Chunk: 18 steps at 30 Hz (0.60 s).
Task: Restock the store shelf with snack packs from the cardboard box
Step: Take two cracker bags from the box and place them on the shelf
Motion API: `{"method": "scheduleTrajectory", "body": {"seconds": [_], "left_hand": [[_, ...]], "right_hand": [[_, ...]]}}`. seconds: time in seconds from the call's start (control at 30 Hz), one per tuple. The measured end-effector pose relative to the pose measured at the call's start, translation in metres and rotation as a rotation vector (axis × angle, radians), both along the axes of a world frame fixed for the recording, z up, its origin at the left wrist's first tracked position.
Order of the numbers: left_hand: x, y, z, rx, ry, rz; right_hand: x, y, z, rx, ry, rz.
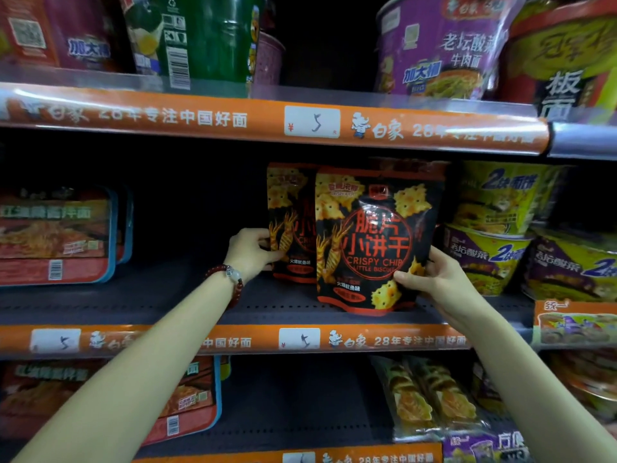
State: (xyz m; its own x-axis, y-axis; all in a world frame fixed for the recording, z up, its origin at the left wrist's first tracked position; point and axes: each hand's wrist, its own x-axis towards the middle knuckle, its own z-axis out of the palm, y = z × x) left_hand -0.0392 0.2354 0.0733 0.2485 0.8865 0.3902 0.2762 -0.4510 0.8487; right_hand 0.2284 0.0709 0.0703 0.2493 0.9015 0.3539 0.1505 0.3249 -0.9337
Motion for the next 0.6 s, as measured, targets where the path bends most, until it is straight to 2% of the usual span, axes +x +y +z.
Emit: {"method": "scheduleTrajectory", "body": {"seconds": [0.17, 0.3, 0.37, 0.43, 0.53, 0.6], "left_hand": [[0.001, 0.007, -0.007, -0.038, -0.038, -0.006], [-0.018, -0.007, 0.001, -0.015, 0.206, -0.007], [-0.035, -0.029, 0.004, 0.045, 0.223, 0.027], [-0.054, -0.057, 0.002, 0.125, 0.251, -0.032], [-0.078, -0.092, -0.004, 0.195, 0.471, -0.115], [-0.086, -0.101, -0.012, 0.196, 0.597, -0.083]], "right_hand": [[-0.001, 0.000, -0.001, -0.001, 0.010, 0.007], [-0.002, 0.000, 0.000, -0.001, 0.005, 0.015], [-0.005, 0.001, 0.001, 0.004, 0.005, 0.029], [-0.011, 0.004, 0.001, 0.010, 0.007, 0.040], [-0.023, 0.011, 0.001, 0.013, 0.003, 0.065], [-0.033, 0.018, 0.001, 0.017, -0.005, 0.076]]}}
